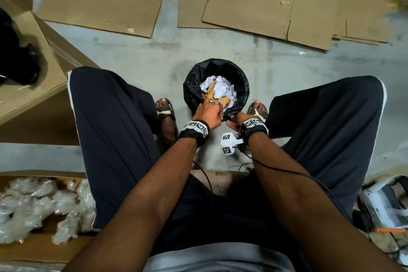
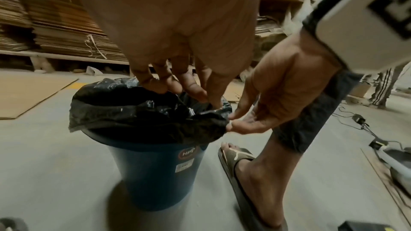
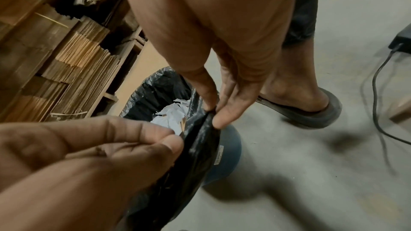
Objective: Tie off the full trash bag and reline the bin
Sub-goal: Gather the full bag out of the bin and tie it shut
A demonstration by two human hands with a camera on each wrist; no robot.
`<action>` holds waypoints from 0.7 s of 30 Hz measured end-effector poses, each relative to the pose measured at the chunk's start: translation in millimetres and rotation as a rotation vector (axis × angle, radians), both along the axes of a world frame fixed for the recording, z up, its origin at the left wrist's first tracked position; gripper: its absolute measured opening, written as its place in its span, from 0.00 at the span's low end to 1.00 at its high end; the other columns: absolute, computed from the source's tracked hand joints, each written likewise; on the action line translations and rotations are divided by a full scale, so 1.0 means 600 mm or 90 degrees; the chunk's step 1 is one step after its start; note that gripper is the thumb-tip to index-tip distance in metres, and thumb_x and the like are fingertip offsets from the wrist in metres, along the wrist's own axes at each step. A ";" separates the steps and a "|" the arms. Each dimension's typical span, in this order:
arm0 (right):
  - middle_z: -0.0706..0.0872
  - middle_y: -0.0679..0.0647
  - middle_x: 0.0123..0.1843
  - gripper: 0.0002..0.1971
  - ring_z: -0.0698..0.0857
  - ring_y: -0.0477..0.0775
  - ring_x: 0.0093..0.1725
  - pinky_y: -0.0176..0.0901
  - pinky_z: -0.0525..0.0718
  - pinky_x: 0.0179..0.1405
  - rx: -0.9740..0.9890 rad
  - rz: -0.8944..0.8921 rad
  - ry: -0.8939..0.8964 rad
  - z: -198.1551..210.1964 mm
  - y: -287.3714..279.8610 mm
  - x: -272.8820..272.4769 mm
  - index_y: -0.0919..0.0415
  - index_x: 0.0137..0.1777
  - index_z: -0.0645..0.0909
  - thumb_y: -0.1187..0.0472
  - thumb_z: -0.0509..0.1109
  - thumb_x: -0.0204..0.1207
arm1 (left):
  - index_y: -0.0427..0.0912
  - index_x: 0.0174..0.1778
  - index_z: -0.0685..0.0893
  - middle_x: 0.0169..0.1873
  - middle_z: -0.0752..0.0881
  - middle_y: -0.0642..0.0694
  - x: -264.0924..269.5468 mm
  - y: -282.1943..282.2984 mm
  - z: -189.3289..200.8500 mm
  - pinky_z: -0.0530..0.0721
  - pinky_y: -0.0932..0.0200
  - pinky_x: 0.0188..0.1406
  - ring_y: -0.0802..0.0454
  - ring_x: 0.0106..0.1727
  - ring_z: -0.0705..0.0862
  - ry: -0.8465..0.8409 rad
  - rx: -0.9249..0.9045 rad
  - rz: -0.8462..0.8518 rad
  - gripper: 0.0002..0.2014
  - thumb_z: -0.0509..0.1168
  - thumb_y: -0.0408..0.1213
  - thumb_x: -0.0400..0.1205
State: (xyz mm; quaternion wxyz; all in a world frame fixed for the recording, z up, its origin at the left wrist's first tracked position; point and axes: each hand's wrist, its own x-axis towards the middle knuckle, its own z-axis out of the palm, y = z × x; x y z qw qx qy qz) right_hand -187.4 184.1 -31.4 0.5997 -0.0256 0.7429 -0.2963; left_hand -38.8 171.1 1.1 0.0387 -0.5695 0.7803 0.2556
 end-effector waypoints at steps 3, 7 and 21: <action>0.86 0.64 0.43 0.05 0.87 0.58 0.34 0.40 0.87 0.21 -0.001 -0.036 0.005 -0.005 -0.008 -0.007 0.68 0.44 0.81 0.73 0.65 0.78 | 0.53 0.61 0.85 0.61 0.86 0.46 -0.003 -0.002 -0.003 0.74 0.45 0.64 0.40 0.72 0.72 -0.027 -0.031 -0.053 0.18 0.74 0.44 0.74; 0.83 0.62 0.35 0.05 0.86 0.56 0.22 0.47 0.92 0.30 0.019 -0.015 -0.003 -0.007 -0.002 -0.010 0.70 0.43 0.79 0.70 0.62 0.77 | 0.51 0.65 0.84 0.62 0.87 0.45 -0.009 0.004 -0.011 0.71 0.43 0.68 0.40 0.74 0.71 -0.117 -0.050 -0.111 0.20 0.74 0.45 0.77; 0.82 0.59 0.35 0.11 0.83 0.58 0.34 0.50 0.87 0.38 -0.017 -0.028 -0.025 0.052 -0.005 -0.014 0.67 0.38 0.77 0.65 0.58 0.80 | 0.51 0.62 0.86 0.58 0.87 0.41 -0.029 -0.004 -0.003 0.77 0.45 0.64 0.38 0.66 0.77 -0.020 -0.043 -0.085 0.19 0.73 0.49 0.75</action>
